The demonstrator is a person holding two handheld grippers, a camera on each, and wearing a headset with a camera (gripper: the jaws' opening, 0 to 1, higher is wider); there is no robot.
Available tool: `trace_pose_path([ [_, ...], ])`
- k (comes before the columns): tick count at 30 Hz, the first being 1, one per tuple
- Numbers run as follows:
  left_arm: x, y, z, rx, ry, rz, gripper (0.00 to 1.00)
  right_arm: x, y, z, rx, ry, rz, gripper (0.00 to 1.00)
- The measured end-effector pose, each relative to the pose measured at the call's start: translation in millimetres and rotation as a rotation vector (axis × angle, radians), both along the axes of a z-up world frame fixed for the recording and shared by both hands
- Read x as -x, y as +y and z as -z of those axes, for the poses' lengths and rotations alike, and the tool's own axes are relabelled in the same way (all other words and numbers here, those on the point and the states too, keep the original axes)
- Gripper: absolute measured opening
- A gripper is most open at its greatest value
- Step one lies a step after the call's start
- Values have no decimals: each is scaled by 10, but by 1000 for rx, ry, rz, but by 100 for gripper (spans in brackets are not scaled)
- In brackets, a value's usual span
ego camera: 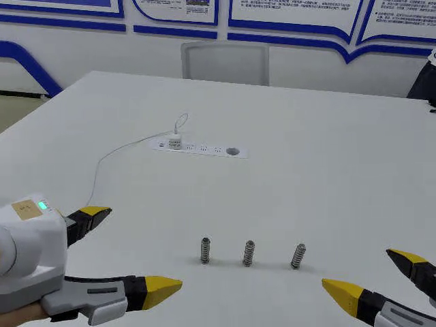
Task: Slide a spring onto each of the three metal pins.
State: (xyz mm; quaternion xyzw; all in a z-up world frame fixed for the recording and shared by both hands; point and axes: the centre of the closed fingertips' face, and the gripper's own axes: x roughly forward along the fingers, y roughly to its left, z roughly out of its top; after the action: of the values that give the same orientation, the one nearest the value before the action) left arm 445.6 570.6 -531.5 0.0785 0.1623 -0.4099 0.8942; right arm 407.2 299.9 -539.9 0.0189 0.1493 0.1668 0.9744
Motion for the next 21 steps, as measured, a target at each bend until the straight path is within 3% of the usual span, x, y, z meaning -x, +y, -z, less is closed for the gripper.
trace_pose_path([
  [10,28,-25,-13,20,-3,6,100,3,38,0,73,12,-7,92],
  [17,120,-64,78,-2,20,29,100,26,68,25,69,26,-18,99],
  [21,117,-63,89,-5,23,31,100,52,65,47,85,38,-23,99],
])
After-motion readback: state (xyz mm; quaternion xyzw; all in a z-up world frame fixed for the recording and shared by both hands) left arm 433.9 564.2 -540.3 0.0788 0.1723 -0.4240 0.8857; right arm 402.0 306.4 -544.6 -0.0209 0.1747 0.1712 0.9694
